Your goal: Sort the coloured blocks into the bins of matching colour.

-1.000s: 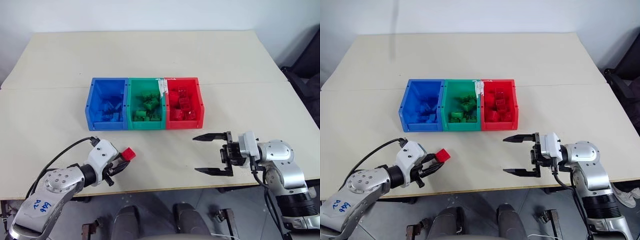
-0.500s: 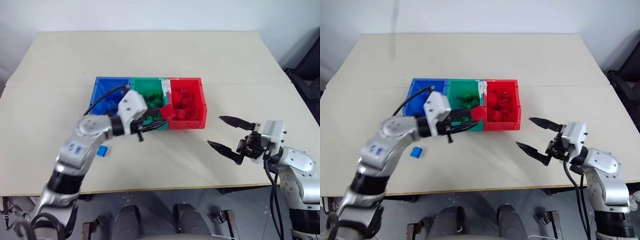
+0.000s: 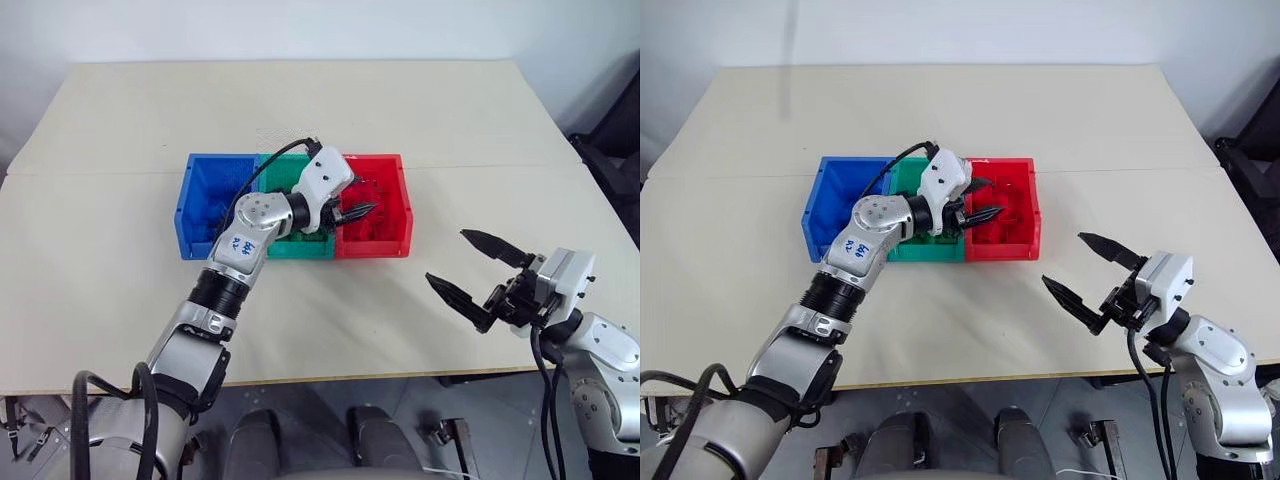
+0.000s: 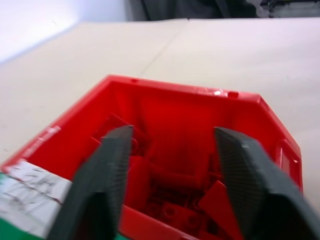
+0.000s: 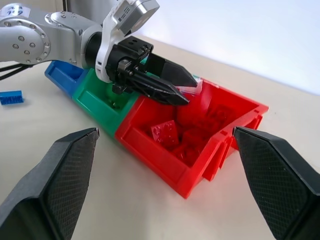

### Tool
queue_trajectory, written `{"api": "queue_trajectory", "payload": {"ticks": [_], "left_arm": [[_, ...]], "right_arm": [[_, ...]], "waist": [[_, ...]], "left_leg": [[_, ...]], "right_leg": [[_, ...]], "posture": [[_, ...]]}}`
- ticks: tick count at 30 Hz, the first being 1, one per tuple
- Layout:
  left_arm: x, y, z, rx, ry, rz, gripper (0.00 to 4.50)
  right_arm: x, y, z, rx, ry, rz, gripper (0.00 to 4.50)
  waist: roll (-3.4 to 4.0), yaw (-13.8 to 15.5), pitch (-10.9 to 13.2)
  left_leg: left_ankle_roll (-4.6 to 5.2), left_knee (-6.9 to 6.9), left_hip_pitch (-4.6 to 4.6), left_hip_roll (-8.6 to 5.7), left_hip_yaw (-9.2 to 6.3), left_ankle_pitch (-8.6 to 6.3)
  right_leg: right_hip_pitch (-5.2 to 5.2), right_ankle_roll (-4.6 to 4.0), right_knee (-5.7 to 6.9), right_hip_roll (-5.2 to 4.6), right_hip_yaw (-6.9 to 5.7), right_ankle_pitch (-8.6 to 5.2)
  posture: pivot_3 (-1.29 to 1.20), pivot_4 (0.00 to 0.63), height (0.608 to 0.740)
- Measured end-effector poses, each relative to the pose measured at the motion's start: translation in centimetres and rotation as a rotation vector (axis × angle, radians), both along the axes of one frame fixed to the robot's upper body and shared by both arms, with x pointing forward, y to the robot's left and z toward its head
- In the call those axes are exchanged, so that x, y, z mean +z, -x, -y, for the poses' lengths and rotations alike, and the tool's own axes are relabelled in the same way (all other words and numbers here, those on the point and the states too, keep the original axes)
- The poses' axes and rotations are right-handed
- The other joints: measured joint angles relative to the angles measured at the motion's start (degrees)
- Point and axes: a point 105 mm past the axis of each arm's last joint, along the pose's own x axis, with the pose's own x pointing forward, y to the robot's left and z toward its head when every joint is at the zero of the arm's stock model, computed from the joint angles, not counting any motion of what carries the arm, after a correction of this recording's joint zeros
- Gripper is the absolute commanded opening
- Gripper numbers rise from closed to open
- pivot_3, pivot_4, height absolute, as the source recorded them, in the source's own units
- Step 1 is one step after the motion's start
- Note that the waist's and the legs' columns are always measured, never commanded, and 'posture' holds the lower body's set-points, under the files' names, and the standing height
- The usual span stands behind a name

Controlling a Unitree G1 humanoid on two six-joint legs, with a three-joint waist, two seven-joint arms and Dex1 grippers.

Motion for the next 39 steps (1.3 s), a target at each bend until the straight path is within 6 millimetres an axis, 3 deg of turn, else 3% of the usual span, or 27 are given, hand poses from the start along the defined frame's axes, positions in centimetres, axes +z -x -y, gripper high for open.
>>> {"api": "queue_trajectory", "payload": {"ticks": [1, 8, 11, 15, 20, 25, 32, 36, 39], "left_arm": [[0.3, 0.4, -0.7, -0.01, 0.006, 0.017, 4.03], [-0.7, 4.3, -5.8, -0.073, 0.002, 0.01, 4.03], [-1.7, 6.9, -9.8, -0.066, -0.015, -0.016, 4.36], [-4.0, 10.0, -15.7, 0.113, 0.022, -0.036, 4.48], [-4.5, 13.3, -20.3, 0.304, 0.041, -0.007, 4.48], [-6.6, 18.0, -25.9, 0.53, 0.062, -0.11, 4.48], [-8.4, 21.1, -28.4, 0.612, 0.034, -0.215, 4.48], [-8.7, 20.9, -27.8, 0.596, 0.039, -0.234, 4.48], [-9.1, 20.0, -26.0, 0.565, 0.067, -0.27, 4.48]], "right_arm": [[0.0, 0.0, -0.1, 0.003, 0.0, 0.001, 4.5], [0.2, -0.8, -1.2, 0.111, 0.022, 0.007, 4.5], [0.0, -1.1, -2.3, 0.21, 0.056, -0.003, 4.5], [-1.2, -1.3, -3.5, 0.363, 0.122, -0.055, 4.5], [-1.0, -1.6, -4.9, 0.512, 0.177, -0.038, 4.5], [-1.5, -1.1, -6.2, 0.645, 0.214, -0.05, 4.5], [-1.9, -0.3, -7.0, 0.736, 0.24, -0.052, 4.5], [-1.9, -0.3, -6.9, 0.739, 0.243, -0.052, 4.5], [-2.0, -0.3, -6.8, 0.734, 0.243, -0.055, 4.5]], "waist": [[0.0, -0.11, 0.0], [0.02, -0.04, 0.0], [0.03, -0.49, 0.0], [0.0, -1.4, 0.02], [-0.01, -1.29, 0.02], [-0.03, -1.82, 0.01], [-0.05, -1.52, 0.0], [-0.05, -1.7, 0.0], [-0.05, -1.67, 0.0]], "left_leg": [[0.0, -0.01, 0.02, 0.0, 0.03, 0.0], [-0.01, 0.1, 0.05, 0.07, 0.03, 0.01], [-0.01, 0.07, 0.1, 0.08, 0.05, 0.0], [0.01, 0.08, 0.14, 0.17, 0.03, -0.01], [0.16, 0.19, 0.14, 0.12, 0.01, -0.09], [0.09, 0.02, 0.16, 0.17, 0.04, -0.18], [0.11, 0.0, 0.13, 0.16, 0.07, -0.35], [0.07, -0.05, 0.13, 0.16, 0.08, -0.4], [0.07, -0.11, 0.13, 0.16, 0.07, -0.4]], "right_leg": [[0.0, 0.0, 0.01, 0.0, 0.02, 0.0], [-0.02, 0.0, 0.26, 0.03, 0.01, 0.0], [0.01, 0.0, 0.28, 0.02, 0.03, 0.0], [0.02, -0.02, 0.32, 0.03, -0.02, -0.01], [0.18, -0.04, 0.22, -0.04, -0.02, 0.0], [0.15, -0.12, 0.02, -0.04, -0.09, -0.03], [0.24, -0.23, -0.25, -0.08, -0.13, -0.08], [0.23, -0.27, -0.28, -0.09, -0.13, -0.1], [0.23, -0.26, -0.35, -0.08, -0.13, -0.1]], "posture": [[0.0, 0.15, 0.74], [0.0, 0.15, 0.74], [0.0, 0.15, 0.74], [0.0, 0.15, 0.74], [0.0, 0.15, 0.74], [0.0, 0.15, 0.74], [0.0, 0.15, 0.74], [0.0, 0.15, 0.74], [0.0, 0.15, 0.74]]}}
